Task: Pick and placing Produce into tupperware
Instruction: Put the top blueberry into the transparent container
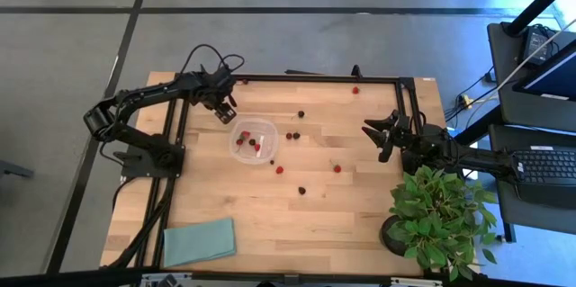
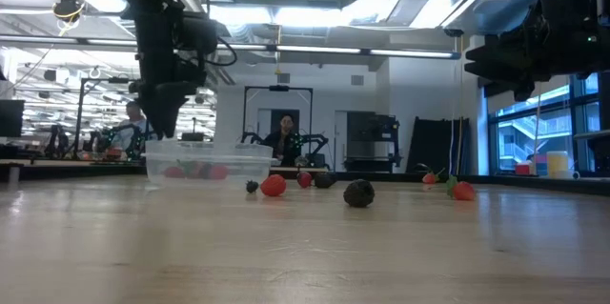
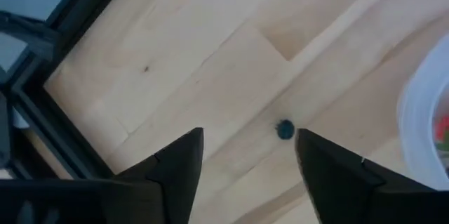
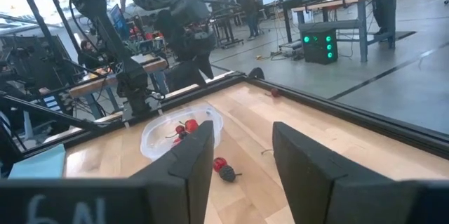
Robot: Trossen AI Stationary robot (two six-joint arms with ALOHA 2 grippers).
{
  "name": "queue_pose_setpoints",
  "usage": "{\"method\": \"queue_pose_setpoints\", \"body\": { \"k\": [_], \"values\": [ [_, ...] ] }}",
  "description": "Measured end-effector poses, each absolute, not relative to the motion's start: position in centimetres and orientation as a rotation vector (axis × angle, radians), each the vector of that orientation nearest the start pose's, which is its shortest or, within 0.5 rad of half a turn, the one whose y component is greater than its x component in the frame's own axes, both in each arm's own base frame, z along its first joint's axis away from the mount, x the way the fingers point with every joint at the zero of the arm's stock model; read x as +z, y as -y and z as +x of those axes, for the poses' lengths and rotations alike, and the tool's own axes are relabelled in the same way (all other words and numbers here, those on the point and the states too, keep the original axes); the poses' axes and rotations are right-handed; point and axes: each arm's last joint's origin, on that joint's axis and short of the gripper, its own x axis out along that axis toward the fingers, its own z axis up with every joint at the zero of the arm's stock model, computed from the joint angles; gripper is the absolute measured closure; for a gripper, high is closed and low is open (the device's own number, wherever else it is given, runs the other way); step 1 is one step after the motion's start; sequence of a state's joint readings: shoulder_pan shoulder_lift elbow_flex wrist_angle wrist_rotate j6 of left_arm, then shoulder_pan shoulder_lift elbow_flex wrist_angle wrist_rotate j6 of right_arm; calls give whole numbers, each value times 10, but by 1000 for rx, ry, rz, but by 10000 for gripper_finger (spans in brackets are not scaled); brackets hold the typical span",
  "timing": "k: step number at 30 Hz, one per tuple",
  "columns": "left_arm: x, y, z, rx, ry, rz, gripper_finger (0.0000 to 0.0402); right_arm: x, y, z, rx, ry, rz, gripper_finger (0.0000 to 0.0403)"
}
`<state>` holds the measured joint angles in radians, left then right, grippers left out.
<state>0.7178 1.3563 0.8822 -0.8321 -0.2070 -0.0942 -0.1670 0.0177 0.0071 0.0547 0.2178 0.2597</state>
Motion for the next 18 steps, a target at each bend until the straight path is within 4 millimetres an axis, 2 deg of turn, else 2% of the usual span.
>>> {"method": "queue_pose_setpoints", "body": {
  "k": [11, 15, 18],
  "values": [
    [210, -154, 177, 847, -1257, -436, 180, 170, 22, 95, -377, 94, 259, 253],
    [209, -153, 176, 902, -1232, -512, 180, 170, 22, 95, -377, 94, 259, 253],
    [201, -150, 173, 920, -1242, -548, 180, 170, 22, 95, -377, 95, 259, 253]
  ]
}}
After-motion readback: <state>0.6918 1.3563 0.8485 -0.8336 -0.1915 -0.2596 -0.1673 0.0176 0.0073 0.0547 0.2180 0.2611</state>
